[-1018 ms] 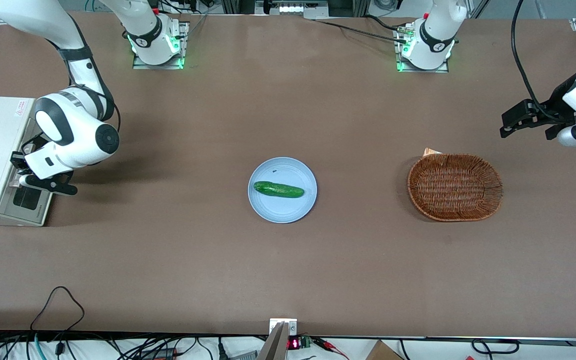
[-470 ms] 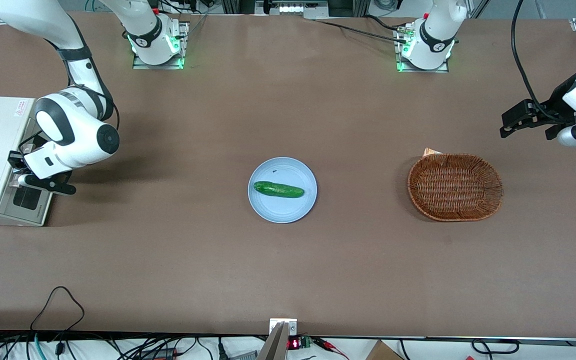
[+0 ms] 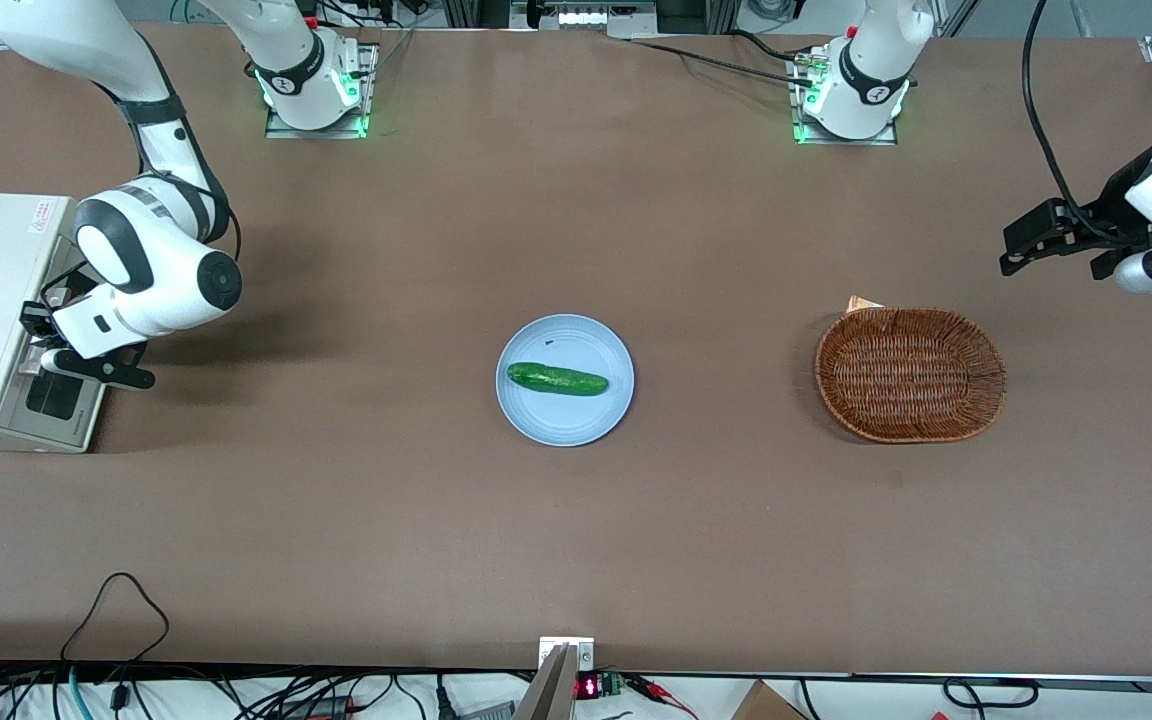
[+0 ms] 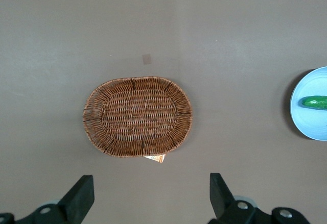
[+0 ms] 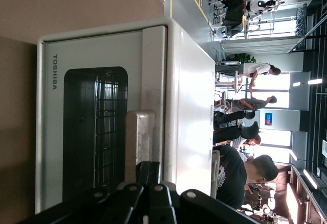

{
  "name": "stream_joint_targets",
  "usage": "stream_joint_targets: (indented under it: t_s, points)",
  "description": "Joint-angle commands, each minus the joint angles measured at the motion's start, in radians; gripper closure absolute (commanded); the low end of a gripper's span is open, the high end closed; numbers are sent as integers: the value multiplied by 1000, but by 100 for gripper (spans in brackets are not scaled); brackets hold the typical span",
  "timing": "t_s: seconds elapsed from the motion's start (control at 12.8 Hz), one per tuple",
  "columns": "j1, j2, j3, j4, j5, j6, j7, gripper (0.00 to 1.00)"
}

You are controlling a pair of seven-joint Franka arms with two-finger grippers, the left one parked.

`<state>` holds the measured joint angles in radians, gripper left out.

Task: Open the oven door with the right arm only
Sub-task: 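Hook the right gripper on the handle and pull the door down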

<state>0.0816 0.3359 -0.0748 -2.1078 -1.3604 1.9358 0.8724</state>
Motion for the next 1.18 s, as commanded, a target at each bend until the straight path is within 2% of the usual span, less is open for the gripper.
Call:
stream_joint_targets:
  t_s: [0.0, 1.1]
  points:
    - [-5, 3, 4, -8, -22, -8, 36, 98]
    - [30, 41, 15, 0, 17, 55, 36, 99]
